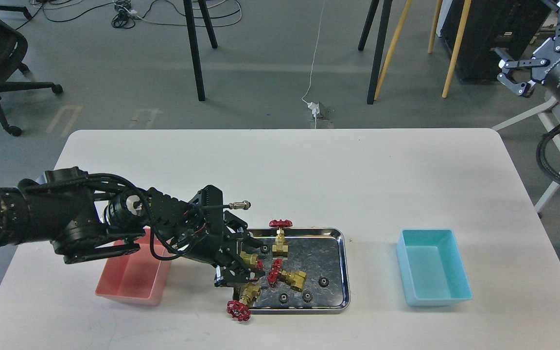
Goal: Place valve in pink box and gear in blue box
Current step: 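Close the left gripper on the valve and lift it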
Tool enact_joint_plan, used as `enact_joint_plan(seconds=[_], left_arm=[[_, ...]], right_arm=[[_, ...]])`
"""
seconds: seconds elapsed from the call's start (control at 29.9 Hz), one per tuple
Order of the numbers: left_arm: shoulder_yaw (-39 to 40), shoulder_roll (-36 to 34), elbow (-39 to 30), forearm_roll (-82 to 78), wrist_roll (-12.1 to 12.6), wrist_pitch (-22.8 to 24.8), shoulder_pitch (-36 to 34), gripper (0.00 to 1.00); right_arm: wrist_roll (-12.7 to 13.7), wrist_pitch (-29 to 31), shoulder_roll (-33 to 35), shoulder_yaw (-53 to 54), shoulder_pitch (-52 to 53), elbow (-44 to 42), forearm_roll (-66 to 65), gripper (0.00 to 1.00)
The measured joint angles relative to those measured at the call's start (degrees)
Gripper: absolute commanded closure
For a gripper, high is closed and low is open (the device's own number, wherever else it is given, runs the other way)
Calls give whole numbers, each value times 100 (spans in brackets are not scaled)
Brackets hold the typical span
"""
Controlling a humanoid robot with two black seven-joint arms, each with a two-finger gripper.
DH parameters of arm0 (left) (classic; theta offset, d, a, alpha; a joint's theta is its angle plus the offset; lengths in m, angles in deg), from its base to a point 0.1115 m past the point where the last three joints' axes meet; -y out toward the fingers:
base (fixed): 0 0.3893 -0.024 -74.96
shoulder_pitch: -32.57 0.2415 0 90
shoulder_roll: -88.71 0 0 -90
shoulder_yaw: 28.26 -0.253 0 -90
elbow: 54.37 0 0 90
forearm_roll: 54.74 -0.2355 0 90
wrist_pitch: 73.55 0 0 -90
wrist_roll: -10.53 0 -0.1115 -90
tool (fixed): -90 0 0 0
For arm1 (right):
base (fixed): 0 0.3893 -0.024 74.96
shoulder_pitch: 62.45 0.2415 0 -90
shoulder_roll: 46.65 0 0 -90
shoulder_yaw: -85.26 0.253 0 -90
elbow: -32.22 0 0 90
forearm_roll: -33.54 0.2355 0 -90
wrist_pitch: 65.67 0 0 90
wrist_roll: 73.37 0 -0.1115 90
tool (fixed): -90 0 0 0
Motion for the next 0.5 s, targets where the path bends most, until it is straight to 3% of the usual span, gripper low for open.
enact_joint_plan(seconds=[0.5], left_arm=[[-6, -5, 135, -26, 0, -33, 26, 64]], right_arm=[[-4, 0, -26, 21, -94, 0, 0, 1]])
